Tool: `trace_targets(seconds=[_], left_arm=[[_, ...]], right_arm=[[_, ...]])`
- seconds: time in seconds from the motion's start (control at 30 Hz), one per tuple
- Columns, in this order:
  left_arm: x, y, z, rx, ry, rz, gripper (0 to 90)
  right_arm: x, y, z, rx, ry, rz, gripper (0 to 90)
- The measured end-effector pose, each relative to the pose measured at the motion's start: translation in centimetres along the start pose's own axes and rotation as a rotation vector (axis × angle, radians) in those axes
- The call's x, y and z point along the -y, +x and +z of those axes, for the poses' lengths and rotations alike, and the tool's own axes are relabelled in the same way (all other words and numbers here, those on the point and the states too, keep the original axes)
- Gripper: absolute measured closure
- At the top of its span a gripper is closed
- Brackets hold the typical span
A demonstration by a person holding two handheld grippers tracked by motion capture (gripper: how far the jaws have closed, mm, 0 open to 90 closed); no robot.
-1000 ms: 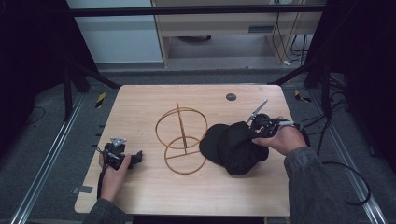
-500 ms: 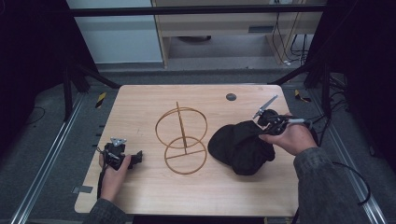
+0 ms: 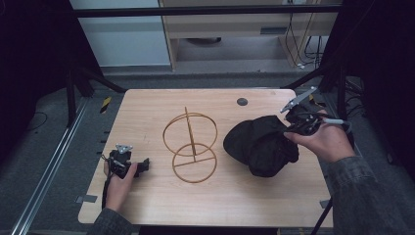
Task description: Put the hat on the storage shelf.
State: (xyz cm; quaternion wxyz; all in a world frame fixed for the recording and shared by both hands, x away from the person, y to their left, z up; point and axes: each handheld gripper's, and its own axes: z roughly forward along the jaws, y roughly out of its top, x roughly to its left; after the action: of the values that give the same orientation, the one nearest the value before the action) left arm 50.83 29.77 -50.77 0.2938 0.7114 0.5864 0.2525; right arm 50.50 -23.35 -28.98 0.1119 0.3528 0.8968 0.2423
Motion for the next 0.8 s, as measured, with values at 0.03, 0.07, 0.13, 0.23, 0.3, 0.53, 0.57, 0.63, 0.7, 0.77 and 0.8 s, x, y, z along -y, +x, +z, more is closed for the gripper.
trace_targets(seconds=[0.03,0.07,0.13,0.23,0.3,0.53,0.57,0.63,0.7,0.77,0.8], left_arm=[[0.0,0.0,0.0,0.0,0.001,0.0,0.0],[0.0,0.0,0.0,0.0,0.001,0.0,0.0],[0.0,0.0,0.0,0.0,0.001,0.0,0.0],[0.0,0.0,0.0,0.0,0.003,0.001,0.0],[0.0,0.0,0.0,0.0,0.002,0.001,0.0],[0.0,0.0,0.0,0.0,0.002,0.001,0.0],[0.0,0.0,0.0,0.0,0.003,0.001,0.0],[0.0,0.0,0.0,0.0,0.003,0.001,0.0],[0.0,0.0,0.0,0.0,0.003,0.001,0.0],[0.0,0.0,0.0,0.0,0.003,0.001,0.0],[0.0,0.0,0.0,0.001,0.003,0.002,0.0]], right_arm=[[-0.2,0.1,-0.9,0.011,-0.017,0.002,87.4],[-0.4,0.2,-1.3,0.015,-0.025,0.005,87.4],[-0.7,0.4,-2.1,0.023,-0.04,0.012,87.4],[-1.2,0.6,-3.1,0.042,-0.06,0.022,87.4],[-1.4,0.7,-3.8,0.057,-0.081,0.03,87.4],[-2.2,1.1,-5.9,0.105,-0.146,0.04,87.5],[-2.3,1.2,-6.1,0.108,-0.159,0.037,87.5],[-2.6,1.5,-6.6,0.116,-0.179,0.032,87.5],[-2.7,1.7,-6.8,0.121,-0.192,0.029,87.5],[-3.2,2.2,-7.7,0.134,-0.229,0.024,87.5],[-3.3,2.3,-7.9,0.138,-0.237,0.023,87.5]])
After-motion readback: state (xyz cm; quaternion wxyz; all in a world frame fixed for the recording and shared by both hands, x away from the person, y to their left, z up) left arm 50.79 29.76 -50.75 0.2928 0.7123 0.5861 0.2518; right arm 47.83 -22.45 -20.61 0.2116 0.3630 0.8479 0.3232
